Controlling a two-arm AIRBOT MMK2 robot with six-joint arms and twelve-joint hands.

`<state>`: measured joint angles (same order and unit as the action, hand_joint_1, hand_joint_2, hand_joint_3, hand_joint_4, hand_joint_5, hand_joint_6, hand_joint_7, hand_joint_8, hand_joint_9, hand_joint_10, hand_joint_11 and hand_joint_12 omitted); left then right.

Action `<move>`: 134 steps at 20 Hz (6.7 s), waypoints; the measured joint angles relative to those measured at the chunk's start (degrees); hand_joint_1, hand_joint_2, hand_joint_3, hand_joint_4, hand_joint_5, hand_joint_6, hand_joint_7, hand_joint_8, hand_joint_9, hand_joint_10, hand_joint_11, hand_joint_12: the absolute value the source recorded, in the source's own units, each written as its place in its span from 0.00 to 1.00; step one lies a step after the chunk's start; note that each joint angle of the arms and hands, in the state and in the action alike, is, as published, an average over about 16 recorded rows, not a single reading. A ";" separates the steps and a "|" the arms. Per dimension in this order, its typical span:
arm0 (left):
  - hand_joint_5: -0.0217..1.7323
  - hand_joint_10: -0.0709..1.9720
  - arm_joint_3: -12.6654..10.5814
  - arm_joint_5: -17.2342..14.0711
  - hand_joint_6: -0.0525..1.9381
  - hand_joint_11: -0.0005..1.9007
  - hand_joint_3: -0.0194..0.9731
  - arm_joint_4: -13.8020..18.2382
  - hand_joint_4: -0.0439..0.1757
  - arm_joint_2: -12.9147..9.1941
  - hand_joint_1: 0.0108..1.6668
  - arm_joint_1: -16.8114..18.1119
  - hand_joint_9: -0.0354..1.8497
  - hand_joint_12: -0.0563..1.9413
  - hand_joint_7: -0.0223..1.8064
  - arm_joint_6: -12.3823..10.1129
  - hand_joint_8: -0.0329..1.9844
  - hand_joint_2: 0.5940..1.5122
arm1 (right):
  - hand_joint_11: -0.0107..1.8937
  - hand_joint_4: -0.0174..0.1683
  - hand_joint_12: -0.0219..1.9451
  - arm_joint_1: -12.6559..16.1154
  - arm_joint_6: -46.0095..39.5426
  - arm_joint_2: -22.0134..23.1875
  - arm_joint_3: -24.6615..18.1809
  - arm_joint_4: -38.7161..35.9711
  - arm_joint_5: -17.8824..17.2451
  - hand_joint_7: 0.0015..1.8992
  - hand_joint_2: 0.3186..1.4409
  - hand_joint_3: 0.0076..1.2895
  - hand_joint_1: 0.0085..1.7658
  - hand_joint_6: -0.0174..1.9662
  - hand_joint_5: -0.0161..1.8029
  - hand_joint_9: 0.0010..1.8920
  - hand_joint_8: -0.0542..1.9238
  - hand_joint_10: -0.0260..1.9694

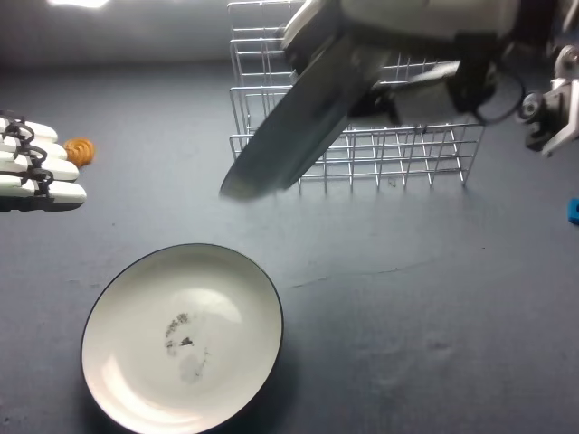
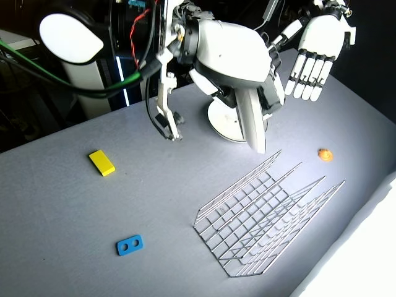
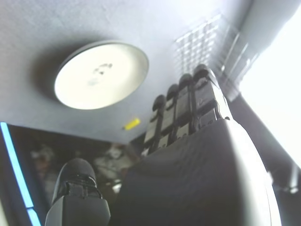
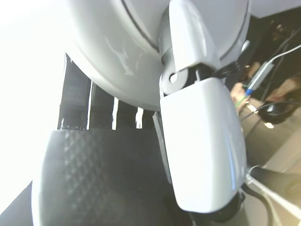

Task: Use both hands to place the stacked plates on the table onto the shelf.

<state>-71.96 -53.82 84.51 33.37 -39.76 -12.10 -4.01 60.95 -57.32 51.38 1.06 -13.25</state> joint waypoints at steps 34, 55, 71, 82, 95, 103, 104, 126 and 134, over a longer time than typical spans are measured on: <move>0.02 0.04 7.87 9.14 0.03 0.01 0.03 8.13 0.21 5.14 0.00 -6.87 0.03 0.03 0.02 0.73 0.02 0.51 | 0.42 0.08 0.71 -0.31 -12.08 -8.93 20.49 23.35 3.31 0.48 0.65 0.01 0.77 0.59 0.46 0.48 0.57 0.62; 0.02 0.04 9.91 20.57 0.03 0.01 0.03 11.82 0.20 6.20 0.00 -11.34 0.03 0.02 0.02 -6.05 0.02 0.51 | 0.42 0.21 0.70 -3.34 -11.50 -12.66 26.54 32.33 6.56 0.48 0.66 0.01 0.74 0.57 0.47 0.53 0.57 0.36; 0.01 0.04 10.80 23.52 0.01 0.01 0.03 12.13 0.18 5.06 0.00 -15.93 0.03 0.01 0.02 -10.14 0.02 0.51 | 0.38 0.13 0.70 -5.16 -11.26 -14.07 26.95 31.72 5.77 0.47 0.68 0.01 0.72 0.63 0.43 0.49 0.49 0.30; 0.01 0.04 11.24 24.01 0.01 0.01 0.03 11.71 0.18 5.11 0.00 -16.39 0.03 0.01 0.02 -10.14 0.02 0.50 | 0.32 0.04 0.72 -6.08 -11.52 -14.70 27.20 31.23 4.46 0.49 0.70 0.01 0.62 0.40 0.39 0.47 0.12 0.16; 0.00 0.04 11.54 25.66 0.01 0.01 0.03 11.04 0.18 5.94 0.00 -15.68 0.03 0.02 0.01 -10.21 0.02 0.50 | 0.22 0.06 0.73 -5.35 -11.62 -14.72 27.21 30.89 5.00 0.48 0.84 0.01 0.25 0.21 0.38 0.42 0.08 0.21; 0.00 0.04 11.57 25.10 0.01 0.01 0.03 10.67 0.18 6.08 0.00 -15.55 0.02 0.02 0.01 -10.07 0.02 0.50 | 0.15 0.07 0.83 -4.99 -11.52 -14.64 27.21 30.50 5.71 0.39 0.85 0.01 0.08 0.41 0.31 0.31 0.39 0.52; 0.00 0.04 11.52 24.80 0.01 0.01 0.03 10.65 0.18 6.07 0.00 -15.58 0.02 0.02 0.01 -10.00 0.02 0.50 | 0.14 0.07 0.84 -4.91 -11.51 -14.61 27.20 30.44 5.81 0.37 0.84 0.01 0.07 0.45 0.30 0.30 0.44 0.56; 0.01 0.04 10.18 18.93 0.02 0.01 0.03 9.51 0.19 5.73 0.00 -13.72 0.03 0.03 0.02 -8.48 0.02 0.49 | 0.06 0.08 0.67 -1.34 -8.59 -9.36 13.91 5.01 -3.14 0.20 0.74 0.01 0.21 0.33 0.17 0.17 0.38 0.44; 0.01 0.04 8.82 18.14 0.03 0.01 0.03 9.60 0.21 5.23 0.00 -13.39 0.03 0.03 0.02 -8.28 0.02 0.49 | 0.02 0.10 0.26 -6.69 0.45 -8.16 3.70 -7.11 -7.67 0.10 0.71 0.01 0.36 0.05 0.09 0.08 0.07 0.11</move>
<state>-63.14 -35.68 94.11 38.60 -53.15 -20.38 -10.70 61.40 -65.49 55.09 -6.05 -20.92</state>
